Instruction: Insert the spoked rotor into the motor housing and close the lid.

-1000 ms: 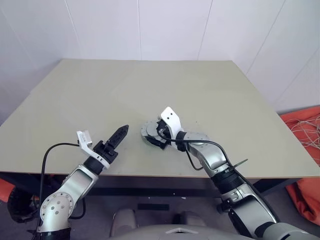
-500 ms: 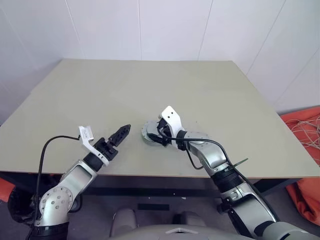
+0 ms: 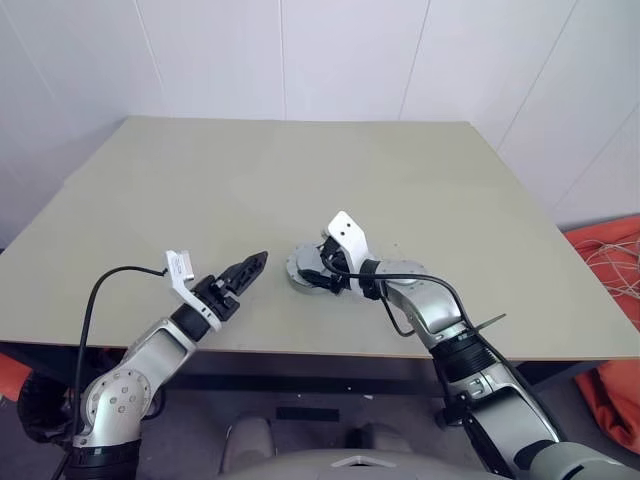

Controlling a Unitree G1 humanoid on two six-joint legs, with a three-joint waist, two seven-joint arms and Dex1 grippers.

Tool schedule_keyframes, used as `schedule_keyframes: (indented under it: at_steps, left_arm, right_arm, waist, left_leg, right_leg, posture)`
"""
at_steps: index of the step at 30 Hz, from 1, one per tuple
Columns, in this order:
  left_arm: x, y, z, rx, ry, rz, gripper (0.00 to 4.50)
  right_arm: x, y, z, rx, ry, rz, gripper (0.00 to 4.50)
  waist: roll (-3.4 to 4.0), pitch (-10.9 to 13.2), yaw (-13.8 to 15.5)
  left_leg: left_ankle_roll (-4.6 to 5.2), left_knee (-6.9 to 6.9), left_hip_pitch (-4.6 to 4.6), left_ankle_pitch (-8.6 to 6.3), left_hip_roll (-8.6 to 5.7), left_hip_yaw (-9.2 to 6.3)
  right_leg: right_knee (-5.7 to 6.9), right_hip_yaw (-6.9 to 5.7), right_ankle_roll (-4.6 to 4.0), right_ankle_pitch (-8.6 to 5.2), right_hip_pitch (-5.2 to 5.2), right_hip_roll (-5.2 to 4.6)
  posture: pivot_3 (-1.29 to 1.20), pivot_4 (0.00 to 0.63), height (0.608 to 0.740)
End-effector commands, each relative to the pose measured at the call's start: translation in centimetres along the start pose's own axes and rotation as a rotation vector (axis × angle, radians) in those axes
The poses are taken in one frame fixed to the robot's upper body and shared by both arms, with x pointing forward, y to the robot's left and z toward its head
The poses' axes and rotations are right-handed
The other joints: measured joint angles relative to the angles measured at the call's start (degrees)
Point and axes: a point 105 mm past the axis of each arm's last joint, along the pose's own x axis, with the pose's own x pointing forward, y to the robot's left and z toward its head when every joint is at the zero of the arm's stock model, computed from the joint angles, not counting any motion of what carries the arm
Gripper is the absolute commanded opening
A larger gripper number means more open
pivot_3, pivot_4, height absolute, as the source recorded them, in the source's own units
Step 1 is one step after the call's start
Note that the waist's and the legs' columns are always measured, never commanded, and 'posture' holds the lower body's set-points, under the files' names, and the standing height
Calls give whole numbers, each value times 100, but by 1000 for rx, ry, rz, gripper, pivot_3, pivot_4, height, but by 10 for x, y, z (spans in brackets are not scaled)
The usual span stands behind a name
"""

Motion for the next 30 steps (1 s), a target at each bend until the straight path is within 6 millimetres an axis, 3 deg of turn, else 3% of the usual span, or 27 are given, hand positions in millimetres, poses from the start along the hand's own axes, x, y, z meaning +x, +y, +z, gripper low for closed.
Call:
schedule_keyframes:
  at_steps: [1,10,15,30]
  left_arm:
    - [2,-6,4,20,-9,-29,4500]
    - [3,0,-1,34,23,-2,4500]
    - [2,2,-3,35,37,6,4500]
    - [2,0,-8,27,53,1,4500]
  right_arm:
    - [-6,-5,-3,-6,26,-7,3110]
    - [-5,-3,-4,16,20,5,3110]
    - [-7,1,7,45,-50,35,3110]
    - [-7,0,2,51,-23,18,3110]
  waist:
    - [0,0,-1]
    - [1,0,-1]
    - [1,0,-6]
    - [1,0,-12]
  left_leg:
    - [0,-1,0,0,0,0]
    - [4,-2,1,-2,0,0]
    - [4,-2,0,-3,1,0]
    - [4,-6,3,-2,2,0]
  right_leg:
    - [0,0,-2,-1,0,0]
    - [0,0,-5,-3,0,0]
    - [-1,0,-5,-3,-1,0]
    - [0,-1,-10,-6,-3,2]
  posture:
    - [0,0,740]
    - [0,0,740]
    - [0,0,740]
    - [0,0,740]
